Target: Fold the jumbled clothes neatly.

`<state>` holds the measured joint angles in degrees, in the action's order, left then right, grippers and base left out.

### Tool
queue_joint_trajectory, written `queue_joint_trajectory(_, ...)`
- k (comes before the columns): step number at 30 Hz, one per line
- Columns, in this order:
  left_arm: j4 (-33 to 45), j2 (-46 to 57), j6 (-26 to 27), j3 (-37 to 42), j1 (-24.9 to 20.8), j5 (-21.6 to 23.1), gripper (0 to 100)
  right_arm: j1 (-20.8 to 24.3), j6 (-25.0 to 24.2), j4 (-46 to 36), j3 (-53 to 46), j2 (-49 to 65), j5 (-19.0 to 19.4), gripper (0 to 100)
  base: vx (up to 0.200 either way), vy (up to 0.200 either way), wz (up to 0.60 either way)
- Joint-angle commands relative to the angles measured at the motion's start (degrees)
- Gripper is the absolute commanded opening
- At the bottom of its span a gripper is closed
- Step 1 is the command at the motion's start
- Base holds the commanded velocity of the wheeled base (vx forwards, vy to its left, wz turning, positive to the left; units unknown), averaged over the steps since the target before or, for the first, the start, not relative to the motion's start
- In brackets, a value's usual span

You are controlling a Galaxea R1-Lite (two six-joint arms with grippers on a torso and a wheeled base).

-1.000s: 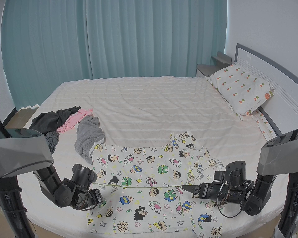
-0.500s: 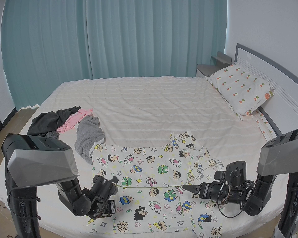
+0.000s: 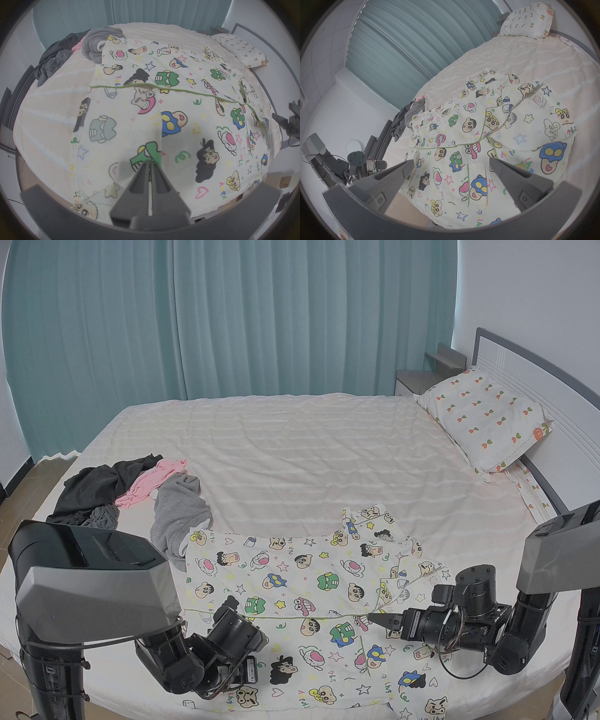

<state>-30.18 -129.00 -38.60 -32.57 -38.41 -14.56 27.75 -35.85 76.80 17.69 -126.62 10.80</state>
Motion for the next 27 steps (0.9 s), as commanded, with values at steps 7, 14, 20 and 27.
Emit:
queue_joint_trajectory(7,2.5,-0.29,-0.16,-0.39,-0.87,0.32,0,0.03,-0.01,0.02,-0.02,-0.11,0.01,100,0.0,0.0,0.0)
queue_joint_trajectory(14,7.86,-0.29,-0.08,-2.06,-1.05,0.32,0,-0.06,-0.09,0.02,-0.02,-0.03,0.01,100,0.0,0.0,0.0)
queue_joint_trajectory(20,7.6,-0.73,-0.25,-2.93,-1.14,0.23,0,-0.06,-0.09,0.02,-0.02,0.06,-0.08,100,0.0,0.0,0.0)
queue_joint_trajectory(27,7.86,2.97,-4.03,-2.85,-2.54,5.77,0,-0.15,-0.09,0.02,-0.02,0.06,-0.08,100,0.0,0.0,0.0)
